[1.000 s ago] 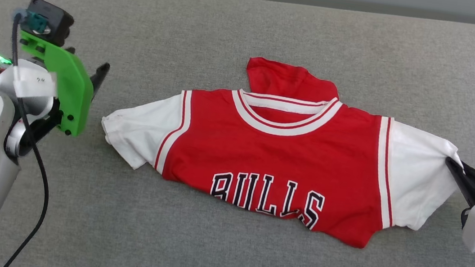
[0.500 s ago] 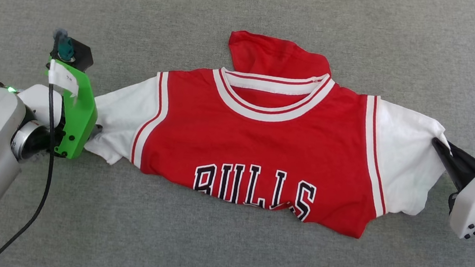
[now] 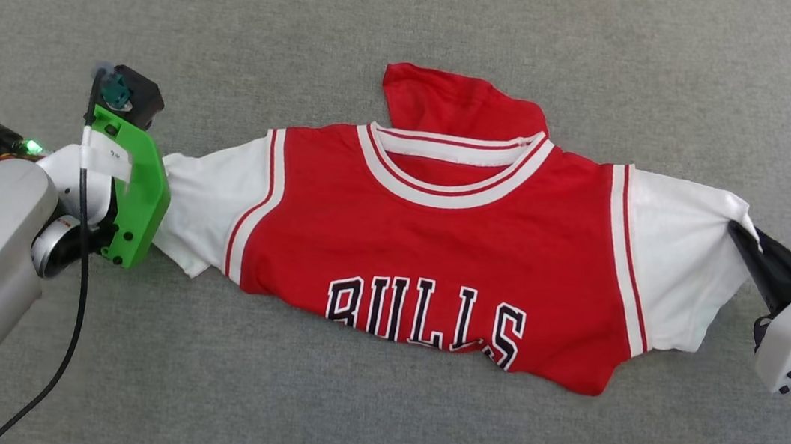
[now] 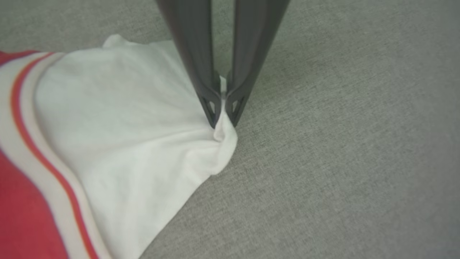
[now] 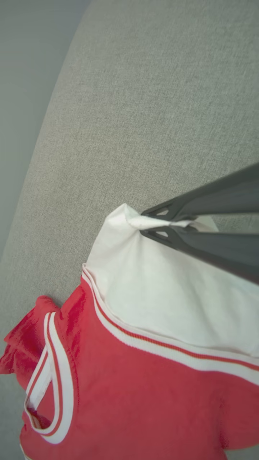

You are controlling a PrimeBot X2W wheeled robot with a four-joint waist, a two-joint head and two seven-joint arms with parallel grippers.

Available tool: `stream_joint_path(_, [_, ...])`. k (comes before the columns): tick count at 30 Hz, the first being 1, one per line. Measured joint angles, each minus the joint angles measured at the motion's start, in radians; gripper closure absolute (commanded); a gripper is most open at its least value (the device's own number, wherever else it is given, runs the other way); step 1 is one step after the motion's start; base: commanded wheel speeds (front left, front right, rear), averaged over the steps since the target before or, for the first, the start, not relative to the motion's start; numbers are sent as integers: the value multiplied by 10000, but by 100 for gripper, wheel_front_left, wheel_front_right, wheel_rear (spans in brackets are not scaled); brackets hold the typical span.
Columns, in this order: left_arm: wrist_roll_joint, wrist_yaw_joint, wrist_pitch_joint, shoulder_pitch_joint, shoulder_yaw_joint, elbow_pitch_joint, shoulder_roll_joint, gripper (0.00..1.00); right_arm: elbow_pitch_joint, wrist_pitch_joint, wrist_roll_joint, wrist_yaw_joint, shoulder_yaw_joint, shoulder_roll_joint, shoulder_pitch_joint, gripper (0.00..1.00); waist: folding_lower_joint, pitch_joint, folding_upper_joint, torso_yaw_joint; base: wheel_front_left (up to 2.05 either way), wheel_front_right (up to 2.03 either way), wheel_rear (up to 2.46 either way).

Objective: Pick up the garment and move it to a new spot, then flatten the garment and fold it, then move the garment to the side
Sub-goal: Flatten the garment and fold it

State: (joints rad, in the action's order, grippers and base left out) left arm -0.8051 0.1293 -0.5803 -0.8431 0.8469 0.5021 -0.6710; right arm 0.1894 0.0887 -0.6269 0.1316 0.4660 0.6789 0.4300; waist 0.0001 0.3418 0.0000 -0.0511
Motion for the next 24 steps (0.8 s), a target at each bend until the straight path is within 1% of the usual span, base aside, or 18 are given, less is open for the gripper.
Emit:
stream_joint_path(5, [228,0,1578,-257,-157,-466,-163,100,-4,-539,13,0,-322,67,-3,100,0,-515,0,154,0,0,0])
stream_joint_path(8, [378,-17,2140,-357,-309,-911,-353,100,-77,-754,-29,0,-522,138,-2,100,0,-837,0,256,0,0,0])
stream_joint_path(10, [437,-117,2443,-382,-410,-1281,-483,100,-178,-863,-35,0,-660,222,12,100,0,-1036,0,318,0,0,0])
stream_joint_path(16, [836,-606,2807,-729,-790,-2871,-861,100,-623,-1078,-244,0,-1185,514,423,100,-1,-1590,0,490,0,0,0])
stream_joint_path(19, [888,-809,2819,-1119,-1001,-3557,-899,100,-905,-1070,-382,0,-1455,627,868,100,-1,-1754,0,560,0,0,0])
stream_joint_path(24, [1051,-947,2895,-2067,-1302,-4180,-819,100,-1346,-738,-485,0,-1695,855,1843,100,-1,-1700,0,631,0,0,0])
